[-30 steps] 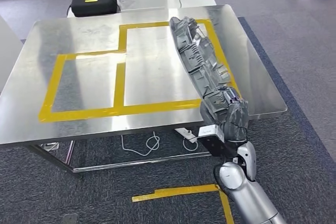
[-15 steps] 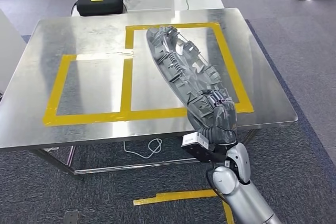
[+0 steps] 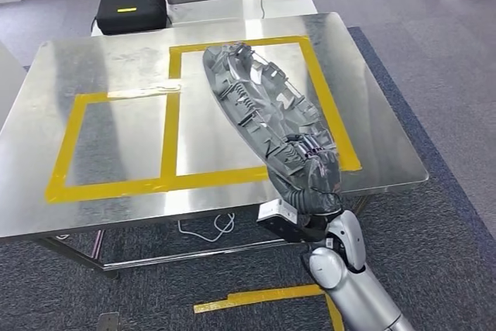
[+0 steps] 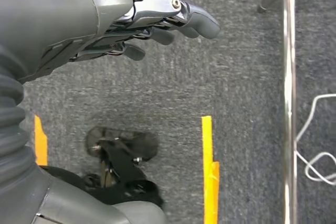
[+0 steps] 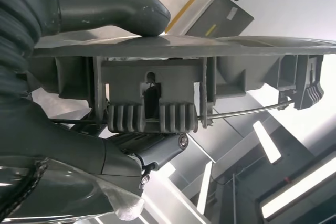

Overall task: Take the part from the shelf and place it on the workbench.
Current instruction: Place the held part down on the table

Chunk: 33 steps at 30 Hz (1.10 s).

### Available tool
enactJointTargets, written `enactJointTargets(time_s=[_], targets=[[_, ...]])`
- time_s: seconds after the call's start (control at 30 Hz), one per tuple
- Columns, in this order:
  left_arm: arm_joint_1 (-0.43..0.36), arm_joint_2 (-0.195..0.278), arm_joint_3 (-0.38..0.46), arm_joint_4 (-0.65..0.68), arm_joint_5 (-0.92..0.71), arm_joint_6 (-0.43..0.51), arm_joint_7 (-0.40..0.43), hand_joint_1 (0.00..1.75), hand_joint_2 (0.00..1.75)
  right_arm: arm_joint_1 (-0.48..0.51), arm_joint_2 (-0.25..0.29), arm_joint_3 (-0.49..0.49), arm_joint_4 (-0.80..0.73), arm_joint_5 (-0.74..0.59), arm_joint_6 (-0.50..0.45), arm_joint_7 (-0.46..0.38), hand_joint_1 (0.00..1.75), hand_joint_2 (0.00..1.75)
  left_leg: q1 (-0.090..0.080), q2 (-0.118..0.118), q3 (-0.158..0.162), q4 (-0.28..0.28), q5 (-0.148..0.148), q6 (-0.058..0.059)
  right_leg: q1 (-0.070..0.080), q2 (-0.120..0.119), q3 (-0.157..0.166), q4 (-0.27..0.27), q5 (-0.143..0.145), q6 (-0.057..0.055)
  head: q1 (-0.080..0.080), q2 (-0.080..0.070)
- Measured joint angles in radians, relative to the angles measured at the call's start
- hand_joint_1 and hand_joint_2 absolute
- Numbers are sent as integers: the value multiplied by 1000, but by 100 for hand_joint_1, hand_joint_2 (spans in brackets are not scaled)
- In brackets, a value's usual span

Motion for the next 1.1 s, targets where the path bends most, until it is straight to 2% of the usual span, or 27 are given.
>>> enactJointTargets(time_s=[0.03, 0.07, 0.13, 0.2, 0.23, 0.27, 0.33, 0.37, 0.4, 0.43, 0.47, 0.5, 0.53, 0.6, 0.67, 0.73, 0.77, 0.83, 0.87, 0.9, 0.93, 1.0, 1.03, 1.07, 1.1], targets=[[-1, 1, 0, 0, 0, 0, 1, 0, 175, -2, 0, 2, 0, 4, 1, 1, 175, 175, -3, 0, 18, -48, 15, 5, 1, 1, 0, 1, -3, 5, 0, 0], [-2, 1, -1, 0, -1, 0, 1, 0, 175, -4, 0, 4, 0, 7, 2, 3, 175, 175, -5, -1, 27, -72, 15, 9, 1, 1, -1, 1, -5, 10, 0, 0], [-3, 1, -2, 0, -2, 1, 3, 0, 175, -8, 0, 8, 0, 14, 5, 7, 175, 175, -7, -1, 33, -86, 3, 15, 0, 1, -2, -2, -8, 22, 0, 0], [-2, -1, -5, 0, -3, 2, 3, 0, 175, -9, 0, 12, 0, 18, 7, 11, 175, 175, -3, -2, 44, -97, 3, 23, 0, -2, -7, 8, -19, 33, 2, 0], [-4, -2, -6, -1, -4, 2, 3, 0, 175, -10, 0, 14, 0, 21, 7, 13, 175, 175, 0, -2, 50, -103, 3, 27, -1, -3, -22, 36, -33, 37, 5, 0], [-5, -2, -6, -1, -5, 3, 3, 0, 175, -11, 0, 16, 0, 23, 8, 15, 175, 175, 2, -2, 55, -106, 2, 30, -2, -4, -51, 86, -54, 40, 6, 0], [-8, -4, -7, -1, -7, 6, 0, 0, 175, -12, 0, 20, 1, 31, 8, 21, 175, 175, 2, -2, 60, -106, -3, 35, -3, -4, -130, 214, -93, 46, 8, 0], [-8, -6, -8, -1, -8, 7, -1, 0, 175, -12, 0, 21, 3, 35, 9, 25, 175, 175, 2, -2, 64, -106, -7, 36, -4, -5, -162, 257, -95, 49, 8, 0], [-8, -8, -8, -1, -9, 9, -2, 0, 175, -12, -1, 22, 6, 41, 10, 29, 175, 175, 2, -2, 70, -106, -12, 35, -4, -5, -176, 262, -77, 51, 8, 0], [-8, -11, -9, -1, -10, 10, -3, 0, 175, -11, -1, 23, 8, 47, 11, 33, 175, 175, 3, -2, 78, -105, -18, 34, -4, -7, -169, 228, -40, 51, 8, 0], [-9, -13, -10, -1, -11, 11, -4, 0, 175, -10, -1, 24, 10, 52, 11, 37, 175, 175, 3, -3, 86, -105, -25, 31, -5, -9, -147, 167, 5, 51, 9, 0], [-10, -15, -12, -1, -12, 12, -5, 0, 175, -11, -1, 26, 11, 57, 12, 39, 175, 175, 2, -3, 93, -103, -32, 26, -4, -12, -118, 103, 37, 50, 9, 0], [-12, -16, -13, -1, -13, 12, -5, 0, 175, -11, -1, 28, 12, 61, 12, 39, 175, 175, 0, -3, 96, -100, -38, 21, -4, -14, -93, 50, 54, 46, 9, 0], [-15, -17, -16, -1, -15, 13, -6, 0, 175, -12, -1, 31, 13, 64, 12, 41, 175, 175, -3, -3, 98, -98, -45, 11, 0, -14, -69, 11, 50, 34, 8, 0], [-17, -18, -17, -1, -15, 14, -7, 0, 175, -11, -1, 32, 13, 66, 12, 43, 175, 175, -2, -3, 101, -100, -51, 2, -1, -11, -65, 7, 46, 19, 8, 0], [-19, -19, -18, -1, -17, 14, -8, 0, 175, -11, -1, 31, 13, 67, 12, 46, 175, 175, 0, -2, 88, -65, -73, -9, -4, -11, -55, 3, 41, 5, 7, 0], [-19, -19, -19, -2, -18, 14, -8, 0, 175, -11, -1, 32, 13, 69, 12, 47, 175, 175, 1, -2, 66, -18, -94, -13, -5, -11, -50, 2, 37, 0, 6, 0], [-19, -20, -21, -2, -21, 15, -11, 0, 175, -11, -1, 32, 14, 80, 14, 50, 175, 175, 2, -2, -6, 114, -141, -18, -4, -11, -41, 2, 29, -8, 4, 0], [-19, -22, -23, -2, -24, 15, -13, 0, 175, -11, -1, 33, 16, 87, 17, 54, 175, 175, 3, -2, -38, 164, -149, -19, -3, -9, -36, 2, 25, -9, 5, 0], [-19, -23, -25, -2, -27, 16, -15, 0, 175, -11, -1, 34, 18, 95, 22, 59, 175, 175, 3, -2, -55, 182, -138, -17, -1, -8, -30, 2, 20, -9, 4, 0], [-19, -24, -27, -2, -31, 17, -17, 0, 175, -11, -1, 35, 21, 104, 29, 64, 175, 175, 2, -2, -53, 158, -107, -14, 0, -6, -23, 2, 16, -9, 4, 0], [-21, -25, -34, -2, -41, 15, -20, 0, 175, -14, -1, 38, 28, 128, 52, 78, 175, 175, -1, -3, -11, 39, -24, 0, 2, -3, -9, 2, 7, -6, 5, 0], [-23, -25, -38, -2, -47, 14, -21, 0, 175, -20, -1, 42, 34, 147, 69, 87, 175, 175, -4, -3, 12, -20, 3, 7, 3, -1, -5, 3, 4, -4, 6, 0], [-25, -25, -41, -2, -52, 12, -20, 0, 175, -29, -1, 49, 42, 172, 89, 100, 175, 175, -6, -3, 28, -59, 14, 11, 5, 0, -5, 4, 2, -1, 6, 0], [-28, -26, -46, -2, -60, 10, -18, 0, 175, -42, -2, 59, 55, 202, 113, 114, 175, 175, -7, -3, 35, -78, 12, 9, 6, 1, -8, 5, 0, 2, 7, 0]])
